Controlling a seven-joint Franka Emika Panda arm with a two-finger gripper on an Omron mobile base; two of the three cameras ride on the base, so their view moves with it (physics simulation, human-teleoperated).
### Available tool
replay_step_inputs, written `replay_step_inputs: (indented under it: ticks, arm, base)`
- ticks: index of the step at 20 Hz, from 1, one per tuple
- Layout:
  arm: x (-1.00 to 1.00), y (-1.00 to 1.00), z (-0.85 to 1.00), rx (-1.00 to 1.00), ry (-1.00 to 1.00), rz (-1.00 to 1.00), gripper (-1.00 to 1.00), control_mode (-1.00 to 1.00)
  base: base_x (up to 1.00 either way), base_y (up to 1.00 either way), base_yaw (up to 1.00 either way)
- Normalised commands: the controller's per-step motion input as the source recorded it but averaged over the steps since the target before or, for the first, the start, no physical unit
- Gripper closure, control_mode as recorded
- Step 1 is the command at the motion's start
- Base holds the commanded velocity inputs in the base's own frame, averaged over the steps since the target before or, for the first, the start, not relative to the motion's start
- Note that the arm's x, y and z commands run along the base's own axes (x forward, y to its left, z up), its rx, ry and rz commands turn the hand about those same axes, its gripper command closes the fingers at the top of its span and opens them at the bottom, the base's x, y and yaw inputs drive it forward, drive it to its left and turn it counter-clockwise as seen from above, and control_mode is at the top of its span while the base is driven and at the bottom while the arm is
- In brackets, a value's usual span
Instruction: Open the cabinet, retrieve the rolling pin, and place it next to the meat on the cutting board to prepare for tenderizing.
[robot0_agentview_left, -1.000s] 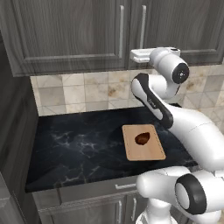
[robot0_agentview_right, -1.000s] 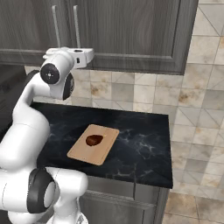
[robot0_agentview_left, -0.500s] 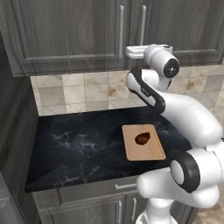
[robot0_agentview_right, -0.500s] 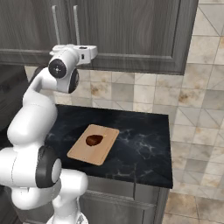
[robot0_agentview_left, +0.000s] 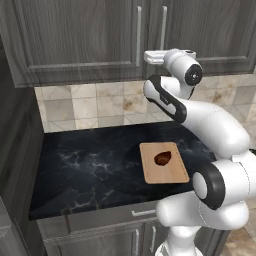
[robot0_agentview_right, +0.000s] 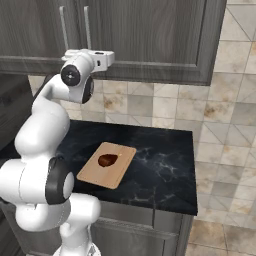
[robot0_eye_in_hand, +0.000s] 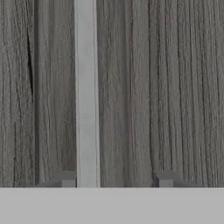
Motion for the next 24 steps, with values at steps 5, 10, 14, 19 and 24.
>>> replay_step_inputs:
  ticks: [5,10,14,19,24]
  arm:
    - [0.00,0.03,0.00,0.00,0.00,0.00,1.00,-1.00]
    - [0.39,0.29,-0.01,0.00,0.03,0.00,1.00,-1.00]
    - [0.28,0.34,0.00,-0.05,0.00,0.00,1.00,-1.00]
    - [0.12,0.39,0.00,-0.09,0.00,0.00,1.00,-1.00]
    - [0.01,0.47,0.00,-0.12,-0.06,0.01,1.00,-1.00]
  base:
    - [0.00,0.00,0.00]
    - [0.00,0.00,0.00]
    - [0.00,0.00,0.00]
    - [0.00,0.00,0.00]
    - [0.00,0.00,0.00]
